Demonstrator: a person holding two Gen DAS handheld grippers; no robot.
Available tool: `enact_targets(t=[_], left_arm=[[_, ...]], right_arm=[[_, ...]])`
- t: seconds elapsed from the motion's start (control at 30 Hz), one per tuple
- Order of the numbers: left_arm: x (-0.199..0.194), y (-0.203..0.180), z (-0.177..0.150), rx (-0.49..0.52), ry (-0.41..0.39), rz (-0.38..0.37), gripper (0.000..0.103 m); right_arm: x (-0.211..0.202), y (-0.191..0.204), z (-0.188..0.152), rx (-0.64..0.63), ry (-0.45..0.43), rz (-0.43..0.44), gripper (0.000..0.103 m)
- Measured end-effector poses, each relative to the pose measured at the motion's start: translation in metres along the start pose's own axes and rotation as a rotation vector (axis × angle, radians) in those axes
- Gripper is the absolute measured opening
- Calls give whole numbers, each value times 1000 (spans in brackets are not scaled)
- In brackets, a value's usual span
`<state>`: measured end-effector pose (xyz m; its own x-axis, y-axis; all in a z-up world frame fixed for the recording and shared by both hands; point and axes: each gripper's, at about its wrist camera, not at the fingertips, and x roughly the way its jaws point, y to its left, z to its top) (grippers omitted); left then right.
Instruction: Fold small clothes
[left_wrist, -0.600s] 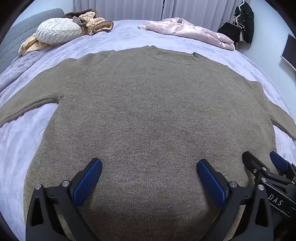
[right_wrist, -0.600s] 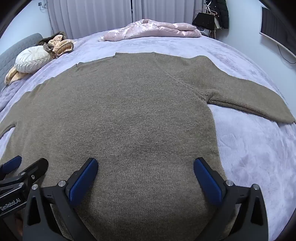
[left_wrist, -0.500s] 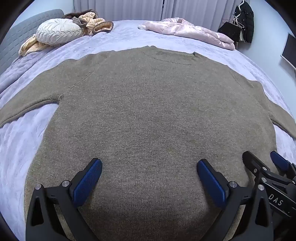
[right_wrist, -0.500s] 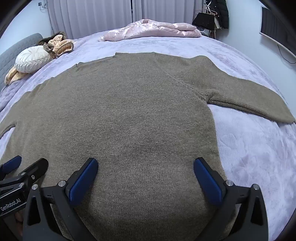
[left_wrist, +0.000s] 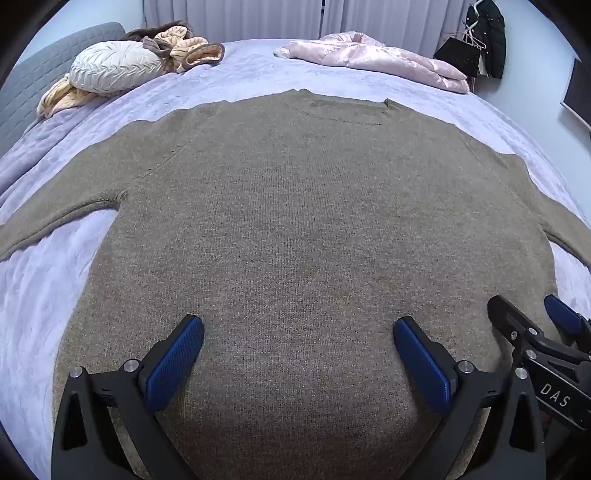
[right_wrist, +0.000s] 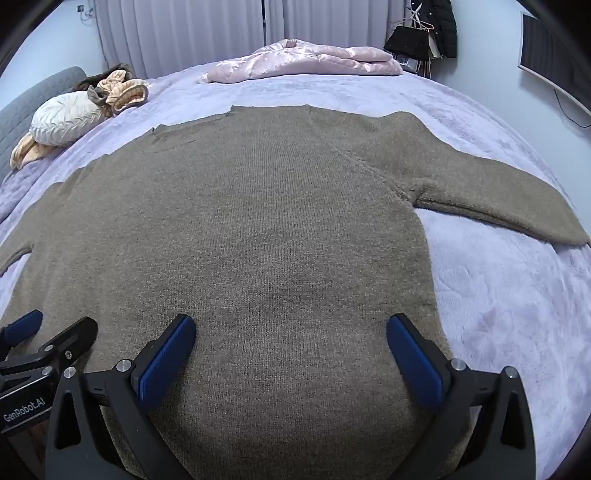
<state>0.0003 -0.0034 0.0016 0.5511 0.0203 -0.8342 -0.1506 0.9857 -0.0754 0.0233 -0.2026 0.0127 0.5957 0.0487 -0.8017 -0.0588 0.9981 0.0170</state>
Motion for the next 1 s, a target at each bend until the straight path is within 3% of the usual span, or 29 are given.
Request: enact_targets(t=[0.53, 1.0], left_arm=[[0, -2, 2, 10, 42, 13, 103], [-4, -1, -4, 2, 9, 14, 103]], right_arm=[[1, 5, 1, -16, 14, -25, 103], [1, 4, 0, -19, 14, -29, 103]])
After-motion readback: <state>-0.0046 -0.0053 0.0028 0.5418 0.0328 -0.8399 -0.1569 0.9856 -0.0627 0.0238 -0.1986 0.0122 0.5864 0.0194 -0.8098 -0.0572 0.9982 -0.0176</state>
